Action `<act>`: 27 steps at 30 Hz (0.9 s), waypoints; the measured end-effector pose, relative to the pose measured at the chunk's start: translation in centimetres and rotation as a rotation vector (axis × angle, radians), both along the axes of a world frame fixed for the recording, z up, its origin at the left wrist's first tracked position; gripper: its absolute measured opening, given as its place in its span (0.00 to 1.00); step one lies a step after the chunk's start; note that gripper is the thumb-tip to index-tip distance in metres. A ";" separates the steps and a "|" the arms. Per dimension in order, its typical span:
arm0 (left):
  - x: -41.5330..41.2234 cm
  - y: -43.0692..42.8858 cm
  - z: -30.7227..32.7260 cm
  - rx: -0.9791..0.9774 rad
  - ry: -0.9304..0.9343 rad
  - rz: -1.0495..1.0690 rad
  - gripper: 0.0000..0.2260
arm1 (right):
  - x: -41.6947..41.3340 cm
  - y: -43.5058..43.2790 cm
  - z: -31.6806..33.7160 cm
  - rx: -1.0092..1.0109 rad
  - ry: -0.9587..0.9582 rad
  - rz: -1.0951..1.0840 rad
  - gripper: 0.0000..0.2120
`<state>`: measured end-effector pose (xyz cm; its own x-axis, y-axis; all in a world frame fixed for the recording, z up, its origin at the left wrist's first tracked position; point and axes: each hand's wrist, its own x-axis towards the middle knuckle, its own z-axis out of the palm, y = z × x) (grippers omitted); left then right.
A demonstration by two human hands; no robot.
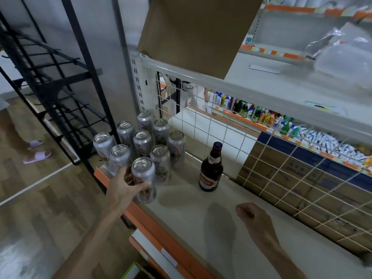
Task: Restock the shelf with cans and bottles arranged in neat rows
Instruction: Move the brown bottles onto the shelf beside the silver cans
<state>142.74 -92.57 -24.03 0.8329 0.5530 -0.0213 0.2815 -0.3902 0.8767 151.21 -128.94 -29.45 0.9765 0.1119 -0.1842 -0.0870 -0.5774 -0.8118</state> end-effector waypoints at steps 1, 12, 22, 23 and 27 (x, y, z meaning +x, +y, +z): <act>0.1 0.1 -0.1 -0.004 0.003 0.004 0.28 | -0.2 -0.6 -0.3 -0.010 -0.003 -0.014 0.04; 0.2 0.8 -2.2 -0.048 0.012 0.019 0.30 | 0.1 -5.5 0.1 -0.019 -0.088 -0.127 0.04; -0.9 -2.3 -0.1 0.154 -0.061 0.049 0.37 | -2.3 -11.1 0.7 -0.025 -0.099 -0.296 0.04; -0.7 -3.5 0.7 0.214 -0.115 0.070 0.35 | -2.4 -11.6 0.7 -0.023 -0.106 -0.309 0.04; 1.8 -8.4 3.3 0.420 -0.249 -0.034 0.25 | -3.0 -12.6 1.0 -0.003 -0.112 -0.337 0.06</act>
